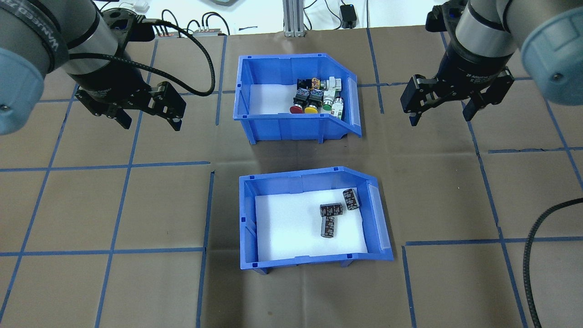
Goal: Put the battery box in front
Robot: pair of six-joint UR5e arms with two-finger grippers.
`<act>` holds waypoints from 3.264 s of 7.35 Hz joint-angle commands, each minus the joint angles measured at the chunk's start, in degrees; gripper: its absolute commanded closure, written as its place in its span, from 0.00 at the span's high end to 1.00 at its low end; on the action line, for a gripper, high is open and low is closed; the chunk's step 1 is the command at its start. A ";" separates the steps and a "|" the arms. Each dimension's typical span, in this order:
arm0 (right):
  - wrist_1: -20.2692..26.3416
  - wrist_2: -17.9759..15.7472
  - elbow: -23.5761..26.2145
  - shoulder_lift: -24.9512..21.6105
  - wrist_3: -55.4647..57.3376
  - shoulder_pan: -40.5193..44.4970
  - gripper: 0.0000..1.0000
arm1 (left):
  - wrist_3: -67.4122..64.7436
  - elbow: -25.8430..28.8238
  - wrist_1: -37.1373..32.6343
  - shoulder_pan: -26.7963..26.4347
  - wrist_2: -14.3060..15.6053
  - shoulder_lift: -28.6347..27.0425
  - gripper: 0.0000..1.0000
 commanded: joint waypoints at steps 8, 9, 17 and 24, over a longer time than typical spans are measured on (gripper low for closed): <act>0.02 0.07 0.05 0.00 0.00 0.00 1.00 | -0.37 -0.18 0.37 0.22 -0.14 -0.88 1.00; 0.02 0.07 0.05 0.00 0.00 0.00 1.00 | -0.46 -0.09 0.72 0.13 -0.14 -1.14 1.00; 0.46 -0.89 -0.21 0.00 -0.61 0.18 1.00 | -6.51 -8.88 8.98 -0.57 -0.14 2.45 1.00; -0.94 -0.02 -14.50 13.50 -27.19 6.31 1.00 | -85.44 -16.76 13.46 -16.72 0.04 3.69 1.00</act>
